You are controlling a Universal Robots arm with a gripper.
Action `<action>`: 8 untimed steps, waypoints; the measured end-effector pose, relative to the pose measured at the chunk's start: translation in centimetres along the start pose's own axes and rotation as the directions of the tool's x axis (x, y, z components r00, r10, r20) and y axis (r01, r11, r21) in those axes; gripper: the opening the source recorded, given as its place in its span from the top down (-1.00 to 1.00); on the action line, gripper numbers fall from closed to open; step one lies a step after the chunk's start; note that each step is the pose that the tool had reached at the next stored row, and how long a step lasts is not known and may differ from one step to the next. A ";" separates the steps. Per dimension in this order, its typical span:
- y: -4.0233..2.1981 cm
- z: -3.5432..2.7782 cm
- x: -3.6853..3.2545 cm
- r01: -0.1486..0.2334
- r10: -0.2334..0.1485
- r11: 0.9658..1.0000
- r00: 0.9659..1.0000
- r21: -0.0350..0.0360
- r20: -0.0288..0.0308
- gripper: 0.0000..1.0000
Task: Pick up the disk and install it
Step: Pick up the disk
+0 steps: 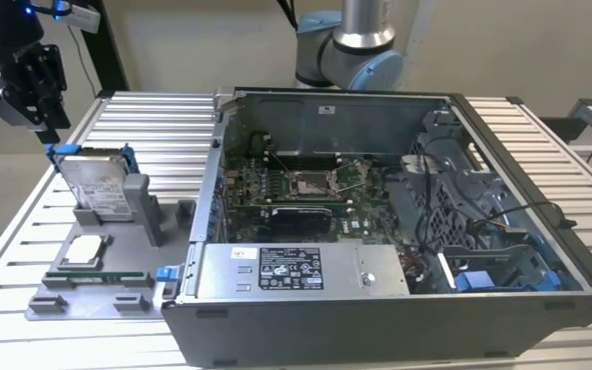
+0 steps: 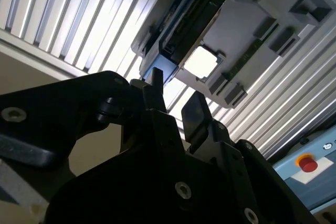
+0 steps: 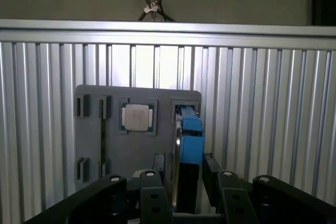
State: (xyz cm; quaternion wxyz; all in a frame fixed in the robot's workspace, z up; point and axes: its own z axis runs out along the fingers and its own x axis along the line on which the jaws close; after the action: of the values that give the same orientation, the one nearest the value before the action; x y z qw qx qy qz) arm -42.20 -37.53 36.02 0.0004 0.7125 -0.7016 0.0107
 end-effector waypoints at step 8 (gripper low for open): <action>0.00 0.10 -0.01 0.000 0.000 1.000 1.000 0.000 0.000 -1.00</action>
State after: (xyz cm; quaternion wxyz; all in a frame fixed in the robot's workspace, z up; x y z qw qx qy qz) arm -42.20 -37.52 35.92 0.0003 0.7125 -0.7016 0.0107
